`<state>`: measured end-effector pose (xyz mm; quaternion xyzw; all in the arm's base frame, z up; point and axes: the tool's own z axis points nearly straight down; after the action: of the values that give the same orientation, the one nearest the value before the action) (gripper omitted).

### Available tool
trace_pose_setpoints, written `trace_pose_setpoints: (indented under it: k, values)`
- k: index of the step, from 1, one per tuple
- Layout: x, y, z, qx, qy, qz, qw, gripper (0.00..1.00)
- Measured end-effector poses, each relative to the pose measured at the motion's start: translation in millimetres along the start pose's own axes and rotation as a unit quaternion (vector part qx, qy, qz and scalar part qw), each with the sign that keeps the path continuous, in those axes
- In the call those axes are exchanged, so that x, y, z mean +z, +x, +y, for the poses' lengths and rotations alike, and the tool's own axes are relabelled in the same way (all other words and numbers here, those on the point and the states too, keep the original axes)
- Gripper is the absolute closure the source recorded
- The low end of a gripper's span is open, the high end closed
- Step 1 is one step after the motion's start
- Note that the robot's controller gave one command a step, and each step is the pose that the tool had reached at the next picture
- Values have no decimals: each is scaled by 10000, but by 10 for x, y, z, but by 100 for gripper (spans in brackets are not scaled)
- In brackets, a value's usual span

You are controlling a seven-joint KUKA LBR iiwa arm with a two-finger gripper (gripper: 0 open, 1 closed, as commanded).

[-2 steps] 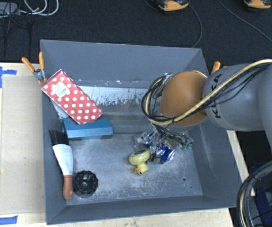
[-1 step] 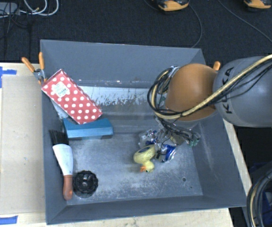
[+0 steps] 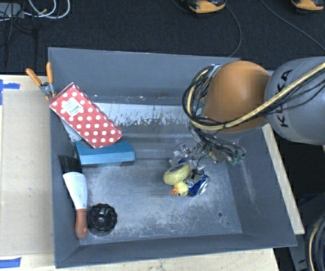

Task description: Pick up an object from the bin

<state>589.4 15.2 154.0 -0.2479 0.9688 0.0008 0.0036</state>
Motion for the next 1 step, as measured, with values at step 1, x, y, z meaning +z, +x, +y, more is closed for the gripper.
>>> trace_pose_setpoints:
  k: [1]
  values:
    - [-439, 71, 57, 129, -46, 81, 9999, 100]
